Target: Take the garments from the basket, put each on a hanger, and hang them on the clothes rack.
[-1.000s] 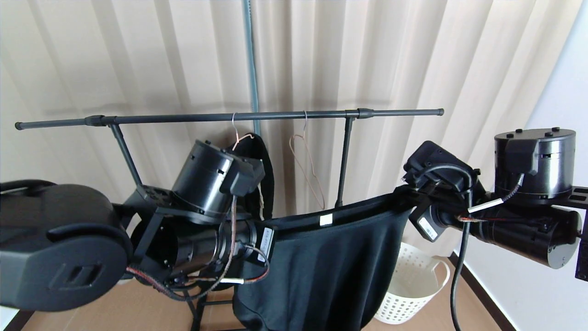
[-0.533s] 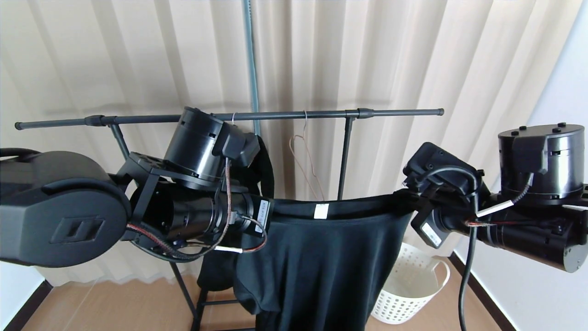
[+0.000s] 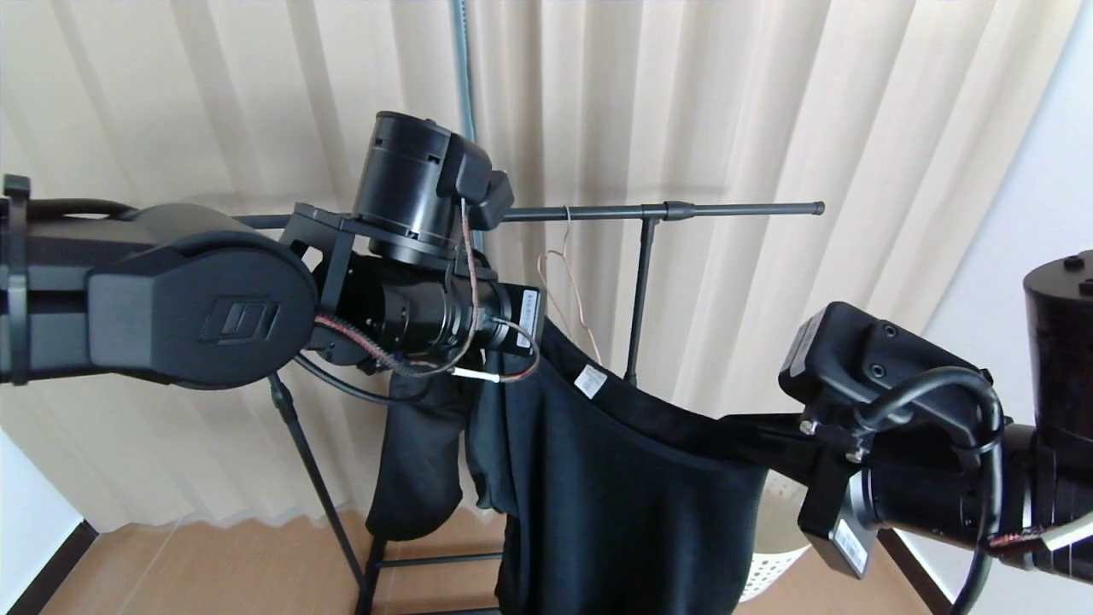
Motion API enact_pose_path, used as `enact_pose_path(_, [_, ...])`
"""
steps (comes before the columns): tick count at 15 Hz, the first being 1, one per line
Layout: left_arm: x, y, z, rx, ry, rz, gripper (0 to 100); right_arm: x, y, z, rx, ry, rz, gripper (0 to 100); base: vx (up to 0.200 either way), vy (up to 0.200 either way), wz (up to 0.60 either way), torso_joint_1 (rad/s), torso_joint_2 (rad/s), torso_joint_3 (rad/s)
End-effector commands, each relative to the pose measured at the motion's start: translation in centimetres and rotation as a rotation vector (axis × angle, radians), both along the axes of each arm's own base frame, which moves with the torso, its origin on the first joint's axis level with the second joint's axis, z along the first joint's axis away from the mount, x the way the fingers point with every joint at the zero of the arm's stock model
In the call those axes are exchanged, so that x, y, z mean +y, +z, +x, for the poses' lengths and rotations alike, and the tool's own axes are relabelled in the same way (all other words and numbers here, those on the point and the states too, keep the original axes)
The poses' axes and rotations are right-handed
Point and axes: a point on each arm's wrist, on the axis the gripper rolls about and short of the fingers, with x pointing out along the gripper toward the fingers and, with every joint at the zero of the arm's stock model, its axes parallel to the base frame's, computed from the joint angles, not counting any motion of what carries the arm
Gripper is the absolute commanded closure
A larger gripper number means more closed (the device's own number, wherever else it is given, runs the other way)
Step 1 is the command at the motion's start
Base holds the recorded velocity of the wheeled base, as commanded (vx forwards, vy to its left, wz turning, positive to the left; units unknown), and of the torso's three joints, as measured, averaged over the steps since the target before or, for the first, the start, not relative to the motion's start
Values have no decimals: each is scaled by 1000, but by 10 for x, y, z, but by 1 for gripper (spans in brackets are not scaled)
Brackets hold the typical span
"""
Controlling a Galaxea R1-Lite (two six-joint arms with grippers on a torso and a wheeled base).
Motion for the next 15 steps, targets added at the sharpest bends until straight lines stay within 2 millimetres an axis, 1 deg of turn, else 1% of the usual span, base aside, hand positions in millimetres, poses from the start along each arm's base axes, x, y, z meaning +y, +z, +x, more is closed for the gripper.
enact_pose_path(1, [-12,1,10,-5,-11,-8,100,21,-9,-8,52,65,-1,100,0,0,0,0,0,0])
enact_pose_path(2, [-13,5,9,-3,-37,-23,100,37,-12,-16,94,99,26,100,0,0,0,0,0,0])
enact_pose_path(3, [-14,7,8,1,-59,-35,100,47,-14,-20,133,106,52,100,0,0,0,0,0,0])
enact_pose_path(4, [-13,9,8,-2,-66,-41,100,59,-16,-22,169,111,75,100,0,0,0,0,0,0])
enact_pose_path(6, [-14,10,4,-2,-74,-44,100,91,-24,-25,274,87,155,100,0,0,0,0,0,0])
enact_pose_path(7, [-14,11,3,-3,-77,-45,100,95,-23,-25,284,84,167,100,0,0,0,0,0,0])
enact_pose_path(8, [-14,15,-2,-9,-86,-50,100,112,-23,-28,335,63,222,100,0,0,0,0,0,0])
enact_pose_path(10, [-16,15,-7,-10,-99,-51,100,121,-19,-25,366,31,281,100,0,0,0,0,0,0])
enact_pose_path(11, [-15,17,-9,-11,-100,-52,100,125,-12,-23,374,19,360,100,0,0,0,0,0,0])
enact_pose_path(13, [-15,14,-9,-5,-100,-47,100,124,-10,-24,361,22,403,100,0,0,0,0,0,0])
enact_pose_path(15, [-15,15,-10,-5,-102,-47,100,120,-12,-25,355,25,386,100,0,0,0,0,0,0])
